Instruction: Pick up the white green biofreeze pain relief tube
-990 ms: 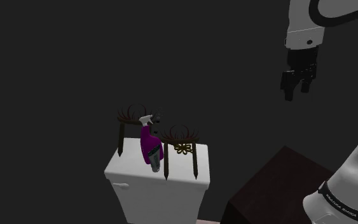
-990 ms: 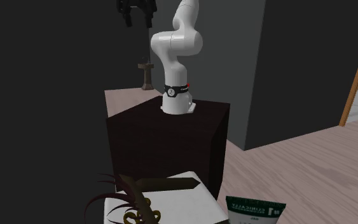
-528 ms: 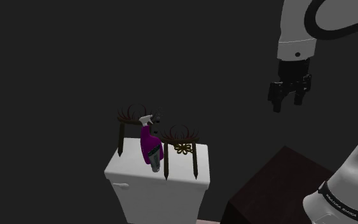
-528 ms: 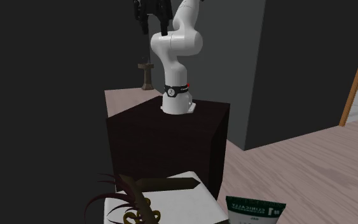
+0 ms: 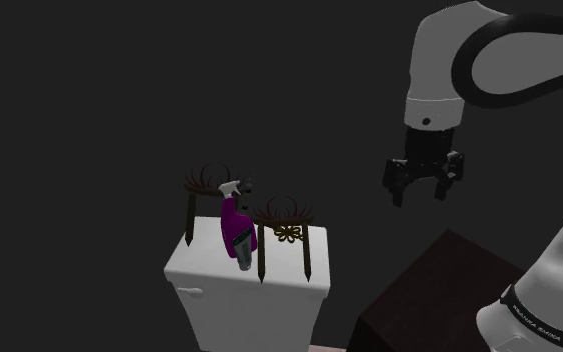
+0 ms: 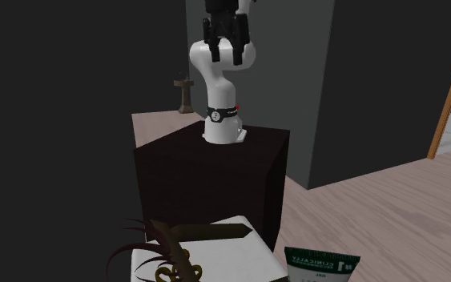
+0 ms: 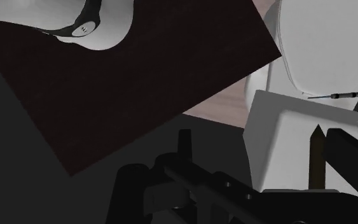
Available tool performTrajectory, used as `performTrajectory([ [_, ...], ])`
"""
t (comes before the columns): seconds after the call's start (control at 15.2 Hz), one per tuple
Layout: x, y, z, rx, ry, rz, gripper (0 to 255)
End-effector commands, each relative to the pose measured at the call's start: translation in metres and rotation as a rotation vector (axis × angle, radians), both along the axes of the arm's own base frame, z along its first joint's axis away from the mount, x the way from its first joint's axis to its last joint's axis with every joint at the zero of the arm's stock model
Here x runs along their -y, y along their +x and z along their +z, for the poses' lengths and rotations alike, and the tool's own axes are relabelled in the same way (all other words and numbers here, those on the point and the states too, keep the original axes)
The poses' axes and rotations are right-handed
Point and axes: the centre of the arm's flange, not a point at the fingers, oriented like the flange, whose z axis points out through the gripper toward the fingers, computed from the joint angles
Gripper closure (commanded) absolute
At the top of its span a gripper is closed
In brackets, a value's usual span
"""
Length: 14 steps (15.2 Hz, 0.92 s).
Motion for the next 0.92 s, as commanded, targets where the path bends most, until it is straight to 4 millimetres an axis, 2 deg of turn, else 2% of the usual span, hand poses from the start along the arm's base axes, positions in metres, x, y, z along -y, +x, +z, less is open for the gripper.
performTrajectory([
  [0.0,-0.020,0.004,-0.009,0.012,-0.001,-0.063,0],
  [0.4,-0.083,0.026,-0.042,0.046,-0.007,-0.237,0],
  [0.86,-0.150,0.066,-0.079,0.085,-0.014,-0.439,0],
])
